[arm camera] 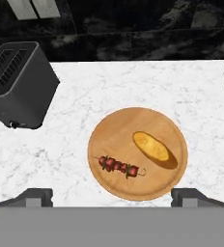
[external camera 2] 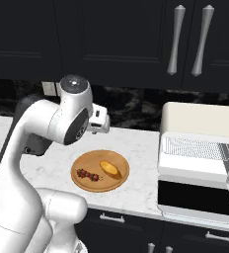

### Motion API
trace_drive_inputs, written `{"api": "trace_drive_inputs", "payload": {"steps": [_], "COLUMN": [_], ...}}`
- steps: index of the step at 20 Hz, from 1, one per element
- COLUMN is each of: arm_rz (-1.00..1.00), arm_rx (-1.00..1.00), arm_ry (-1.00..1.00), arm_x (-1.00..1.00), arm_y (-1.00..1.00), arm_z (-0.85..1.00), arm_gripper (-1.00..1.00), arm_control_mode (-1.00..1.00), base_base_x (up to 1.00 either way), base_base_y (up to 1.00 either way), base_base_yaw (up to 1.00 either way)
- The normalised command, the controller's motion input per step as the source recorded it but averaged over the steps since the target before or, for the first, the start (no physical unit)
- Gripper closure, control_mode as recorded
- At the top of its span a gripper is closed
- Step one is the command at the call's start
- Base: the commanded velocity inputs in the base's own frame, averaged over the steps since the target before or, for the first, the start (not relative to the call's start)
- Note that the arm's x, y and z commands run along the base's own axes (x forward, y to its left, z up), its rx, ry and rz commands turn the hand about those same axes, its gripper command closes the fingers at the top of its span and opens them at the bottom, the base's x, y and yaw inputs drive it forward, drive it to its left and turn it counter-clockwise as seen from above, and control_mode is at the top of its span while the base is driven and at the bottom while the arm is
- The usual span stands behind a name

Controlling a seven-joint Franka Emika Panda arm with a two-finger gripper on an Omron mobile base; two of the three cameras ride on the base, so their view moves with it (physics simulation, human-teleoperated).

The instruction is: Pick up the kebab skewer and baguette bread, and place them inside the toaster oven. Close the toaster oven door and start by setting the timer.

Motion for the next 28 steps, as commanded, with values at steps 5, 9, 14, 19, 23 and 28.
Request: {"api": "trace_drive_inputs", "payload": {"steps": [5,9,14,19,23,28], "arm_rz": [0.00,0.00,-0.01,-0.04,-0.07,-0.08], "arm_rx": [0.10,0.00,0.00,0.01,0.00,0.00], "arm_ry": [-0.24,-0.24,-0.13,-0.01,0.00,-0.08], "arm_x": [-0.59,-0.03,0.48,0.26,0.13,0.16], "arm_y": [-1.00,-1.00,-0.63,-0.76,-1.00,-1.00], "arm_z": [-0.25,-0.32,-0.04,0.00,-0.04,-0.38], "arm_gripper": [-1.00,-1.00,-1.00,-1.00,-1.00,-1.00], "arm_control_mode": [-1.00,-1.00,-1.00,-1.00,-1.00,-1.00], "base_base_x": [0.00,0.00,0.00,0.00,0.00,0.00], "base_base_y": [0.00,0.00,0.00,0.00,0.00,0.00], "base_base_yaw": [0.00,0.00,0.00,0.00,0.00,0.00]}}
